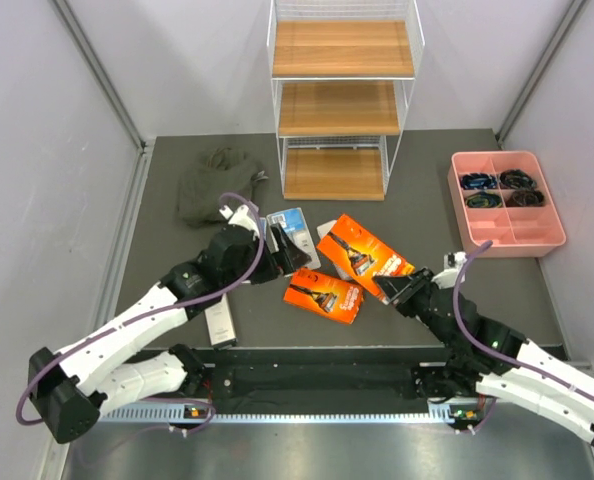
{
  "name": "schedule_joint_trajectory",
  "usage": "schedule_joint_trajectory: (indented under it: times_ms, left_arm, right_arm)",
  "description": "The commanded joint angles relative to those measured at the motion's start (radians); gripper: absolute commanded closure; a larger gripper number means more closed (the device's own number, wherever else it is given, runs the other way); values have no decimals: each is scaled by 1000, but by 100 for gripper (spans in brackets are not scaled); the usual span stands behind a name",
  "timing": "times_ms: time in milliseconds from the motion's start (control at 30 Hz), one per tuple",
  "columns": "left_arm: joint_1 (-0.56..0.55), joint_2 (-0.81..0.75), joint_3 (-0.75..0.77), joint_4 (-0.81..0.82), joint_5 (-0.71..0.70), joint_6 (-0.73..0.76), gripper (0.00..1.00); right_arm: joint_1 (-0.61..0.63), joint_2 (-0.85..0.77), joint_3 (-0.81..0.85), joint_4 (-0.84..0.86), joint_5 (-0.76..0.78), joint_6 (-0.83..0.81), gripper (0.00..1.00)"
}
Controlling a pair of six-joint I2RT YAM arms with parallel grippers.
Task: Place and organize the shaving razors onto the shelf
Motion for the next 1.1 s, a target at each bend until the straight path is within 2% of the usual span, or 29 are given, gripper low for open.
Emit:
schedule_joint_trajectory:
  times_ms: [0,133,267,467,667,767,833,867,900,933,1000,1067]
  left_arm:
    - [-2,-5,-136,372,141,-97,1]
    - [-3,21,-268,748,243,-124,1]
    - [-2,64,-326,953,300,-155,1]
    - [-5,156,-349,1150,357,-180,1]
    - [-7,192,-348,1156,349,-163,3]
    - [-7,202,-352,1196,354,-166,15]
    - [-7,196,-365,1213,336,-167,27]
    - [-7,189,-365,1217,329,-167,36]
    - [-7,186,-369,1221,325,-167,51]
    - [-7,176,-372,1219,308,-166,58]
    - [-7,166,-377,1218,296,-166,62]
    - [-5,146,-372,1198,285,-149,64]
  right_arm:
    - [9,-46,-68,310,161,49,100]
    - [10,-28,-51,358,135,20,100]
    - [9,-14,-60,434,57,8,100]
    - [9,55,-46,461,-92,8,100]
    - [10,84,-65,533,-182,12,100]
    - [9,95,-59,534,-221,8,100]
    - [9,98,-62,540,-250,6,100]
    - [9,100,-65,545,-261,6,100]
    - [9,101,-69,551,-268,9,100]
    - [9,101,-79,556,-278,12,100]
    - [9,97,-86,560,-288,11,96]
    - [9,87,-99,567,-296,2,86]
